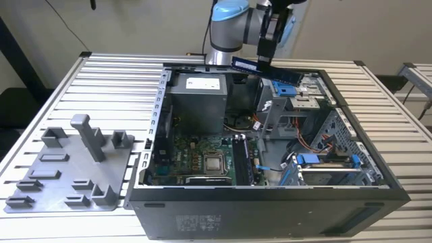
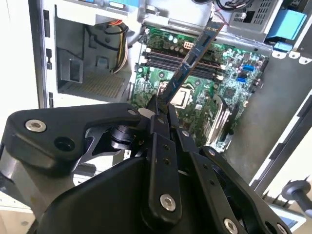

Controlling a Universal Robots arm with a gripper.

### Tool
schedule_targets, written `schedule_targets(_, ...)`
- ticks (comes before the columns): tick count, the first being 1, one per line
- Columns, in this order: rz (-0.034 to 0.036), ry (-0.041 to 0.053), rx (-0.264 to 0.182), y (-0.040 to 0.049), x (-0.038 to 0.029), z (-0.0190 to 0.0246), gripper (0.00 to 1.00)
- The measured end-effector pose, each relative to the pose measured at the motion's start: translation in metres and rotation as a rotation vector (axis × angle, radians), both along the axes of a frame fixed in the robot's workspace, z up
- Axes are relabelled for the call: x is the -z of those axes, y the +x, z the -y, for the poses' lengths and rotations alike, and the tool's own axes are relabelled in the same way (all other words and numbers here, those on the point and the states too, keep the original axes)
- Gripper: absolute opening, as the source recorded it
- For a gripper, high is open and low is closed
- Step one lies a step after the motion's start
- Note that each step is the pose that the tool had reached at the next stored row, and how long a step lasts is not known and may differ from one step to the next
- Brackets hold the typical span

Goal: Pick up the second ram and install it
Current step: 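Insert the second ram into the second slot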

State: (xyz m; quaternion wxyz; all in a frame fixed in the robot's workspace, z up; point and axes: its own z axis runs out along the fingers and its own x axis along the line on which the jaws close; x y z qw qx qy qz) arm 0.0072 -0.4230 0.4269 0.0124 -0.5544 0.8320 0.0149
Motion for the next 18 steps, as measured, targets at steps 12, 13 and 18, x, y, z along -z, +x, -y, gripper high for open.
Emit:
schedule_targets(12, 0.0, -0.003, 0.16, 0.0, 0.0004, 0.0, 0.14)
schedule_targets(13, -0.0001, -0.0031, 0.164, 0.0, 0.0004, 0.0, 0.14)
schedule_targets(18, -0.0001, -0.0034, 0.206, 0.0, 0.0009, 0.0, 0.14)
